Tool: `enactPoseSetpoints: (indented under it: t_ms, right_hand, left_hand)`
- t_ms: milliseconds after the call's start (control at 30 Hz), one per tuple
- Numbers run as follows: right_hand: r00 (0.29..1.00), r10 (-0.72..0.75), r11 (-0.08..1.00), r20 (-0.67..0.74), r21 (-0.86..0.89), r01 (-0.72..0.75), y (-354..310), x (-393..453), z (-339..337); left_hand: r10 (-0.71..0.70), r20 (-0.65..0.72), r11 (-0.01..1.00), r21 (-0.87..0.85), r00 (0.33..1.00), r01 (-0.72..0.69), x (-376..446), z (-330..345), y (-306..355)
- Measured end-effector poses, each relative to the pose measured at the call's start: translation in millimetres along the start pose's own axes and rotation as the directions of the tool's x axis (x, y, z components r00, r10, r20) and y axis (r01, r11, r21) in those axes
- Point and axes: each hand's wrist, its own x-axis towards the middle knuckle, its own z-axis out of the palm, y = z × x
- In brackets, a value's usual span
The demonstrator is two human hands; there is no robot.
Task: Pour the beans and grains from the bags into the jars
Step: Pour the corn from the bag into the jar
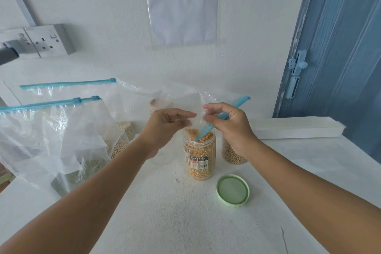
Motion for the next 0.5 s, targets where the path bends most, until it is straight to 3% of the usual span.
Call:
enactPoseSetpoints:
  t_ms: [200, 333, 500]
  right_hand:
    - [0.998, 0.025, 0.999, -0.049, 0.022, -0.024, 2.0, 1.3, -2.3]
    - [0.999, 0.034, 0.999, 0.002, -0.005, -0.034, -2.4, -2.8, 0.0]
    - [1.000, 0.004, 0.998, 0.024, -0.069, -0.002, -6.2, -5.2, 1.5]
  left_hand:
    - [0.013, -0.014, 0.999, -0.031, 1.000, -0.013, 0.9, -0.6, -1.3]
    - [0.042, -0.057, 0.999, -0.004, 0.997, -0.042, 2.9, 2.8, 0.1]
    - [0.017, -0.015, 1.000, 0.002, 1.000, -0.017, 1.2, 4.9, 3.0]
